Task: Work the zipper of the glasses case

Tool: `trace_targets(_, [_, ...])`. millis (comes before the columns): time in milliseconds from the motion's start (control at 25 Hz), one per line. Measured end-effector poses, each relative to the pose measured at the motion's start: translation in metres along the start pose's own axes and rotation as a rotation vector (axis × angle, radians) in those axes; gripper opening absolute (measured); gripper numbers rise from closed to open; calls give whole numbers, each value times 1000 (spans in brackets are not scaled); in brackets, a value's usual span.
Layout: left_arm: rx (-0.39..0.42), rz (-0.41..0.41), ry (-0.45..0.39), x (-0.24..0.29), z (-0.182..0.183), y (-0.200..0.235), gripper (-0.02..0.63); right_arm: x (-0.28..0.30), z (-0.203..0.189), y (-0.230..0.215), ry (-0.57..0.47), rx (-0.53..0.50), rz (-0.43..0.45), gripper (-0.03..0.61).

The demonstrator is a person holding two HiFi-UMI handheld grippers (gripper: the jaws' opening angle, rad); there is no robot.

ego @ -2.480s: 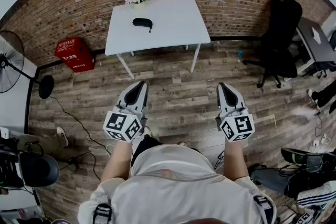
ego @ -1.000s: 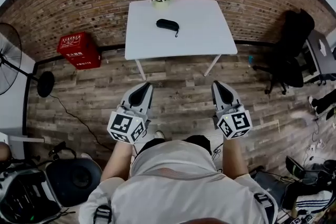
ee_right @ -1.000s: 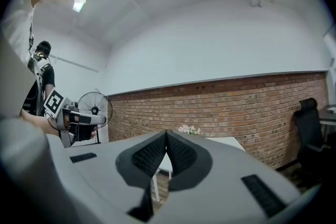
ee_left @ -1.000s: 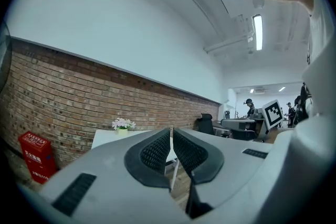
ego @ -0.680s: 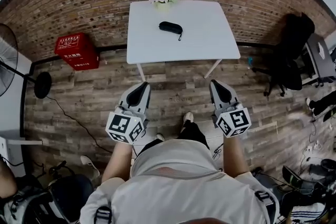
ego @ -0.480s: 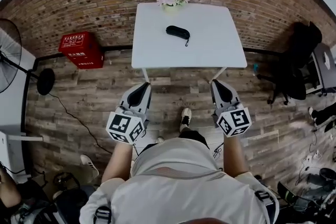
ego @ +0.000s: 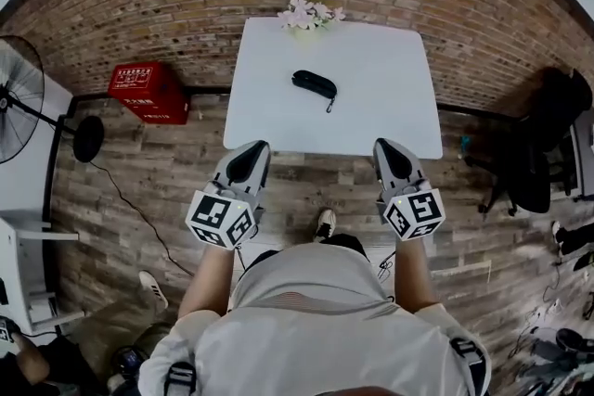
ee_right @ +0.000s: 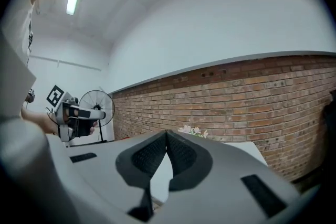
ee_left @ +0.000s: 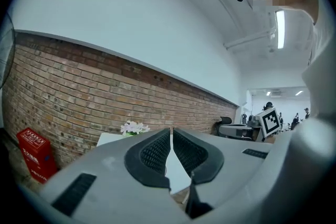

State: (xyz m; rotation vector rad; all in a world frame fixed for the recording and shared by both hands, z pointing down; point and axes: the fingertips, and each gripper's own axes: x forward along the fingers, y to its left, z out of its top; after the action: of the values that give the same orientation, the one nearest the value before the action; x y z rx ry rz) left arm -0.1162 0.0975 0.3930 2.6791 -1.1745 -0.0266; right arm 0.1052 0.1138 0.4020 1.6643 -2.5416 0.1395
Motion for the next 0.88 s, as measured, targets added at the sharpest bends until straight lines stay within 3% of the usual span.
trace_targets(360, [-31, 107, -1, 98, 1, 7, 28, 37, -11, -108, 44, 12, 42, 52])
trace_targets(560, [-48, 114, 27, 133, -6, 22, 28, 64, -21, -127, 72, 21, 55, 52])
trace_targets(880, [-42, 60, 39, 179, -4, 62, 28, 124, -19, -136, 105, 25, 35, 52])
